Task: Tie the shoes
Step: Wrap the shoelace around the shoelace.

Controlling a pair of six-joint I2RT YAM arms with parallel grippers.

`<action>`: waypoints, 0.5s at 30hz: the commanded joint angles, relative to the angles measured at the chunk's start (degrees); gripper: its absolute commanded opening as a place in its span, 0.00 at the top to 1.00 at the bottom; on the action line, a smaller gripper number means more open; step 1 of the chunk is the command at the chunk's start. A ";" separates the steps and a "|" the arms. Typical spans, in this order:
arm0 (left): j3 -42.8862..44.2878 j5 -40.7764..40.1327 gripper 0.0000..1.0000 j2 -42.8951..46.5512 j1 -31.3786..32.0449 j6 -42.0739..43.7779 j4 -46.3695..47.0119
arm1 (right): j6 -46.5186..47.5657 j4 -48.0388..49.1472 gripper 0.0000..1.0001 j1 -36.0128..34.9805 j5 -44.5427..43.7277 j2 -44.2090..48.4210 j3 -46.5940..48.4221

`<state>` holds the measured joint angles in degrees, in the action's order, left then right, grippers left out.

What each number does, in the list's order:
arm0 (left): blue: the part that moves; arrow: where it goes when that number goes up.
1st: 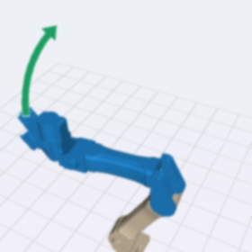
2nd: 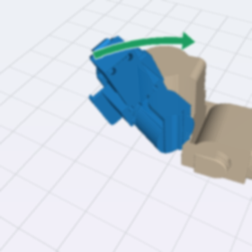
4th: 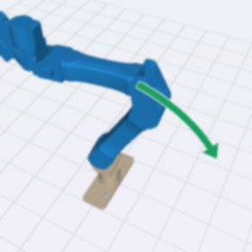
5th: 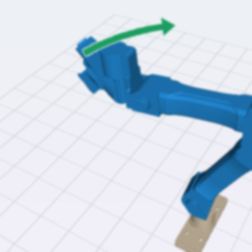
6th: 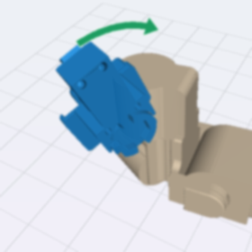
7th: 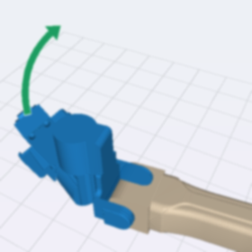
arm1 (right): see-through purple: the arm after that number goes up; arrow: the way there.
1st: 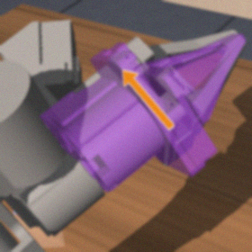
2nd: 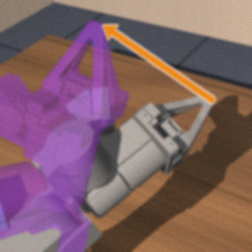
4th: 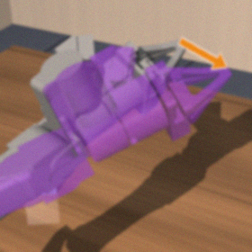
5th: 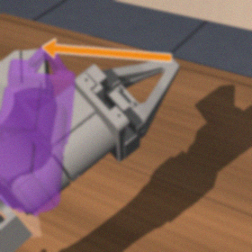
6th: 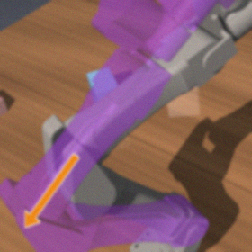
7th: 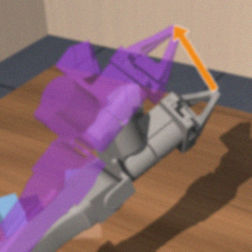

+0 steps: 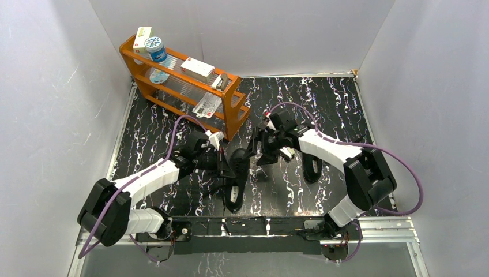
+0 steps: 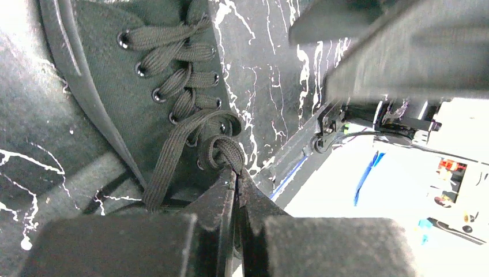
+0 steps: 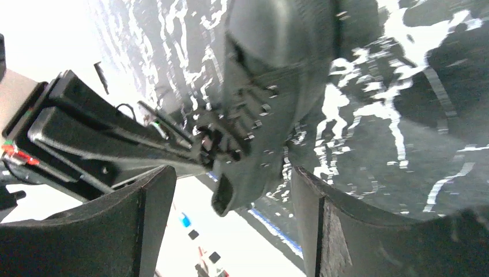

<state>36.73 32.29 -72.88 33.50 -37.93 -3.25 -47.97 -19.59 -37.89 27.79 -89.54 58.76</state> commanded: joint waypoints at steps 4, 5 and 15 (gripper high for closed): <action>-3.63 0.08 1.00 3.26 -0.10 -7.24 4.79 | 9.29 -2.33 0.23 3.08 1.37 -7.66 7.29; -3.93 0.14 1.00 3.27 -0.10 -7.87 5.55 | 8.98 -1.46 0.26 3.08 1.73 -9.94 8.00; -3.50 -1.04 1.00 2.55 -0.22 -8.56 5.86 | 4.32 12.36 0.25 0.76 4.09 -16.70 11.71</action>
<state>32.32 31.81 -71.46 33.50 -46.35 2.00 -42.04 -16.05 -36.21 28.88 -107.09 68.25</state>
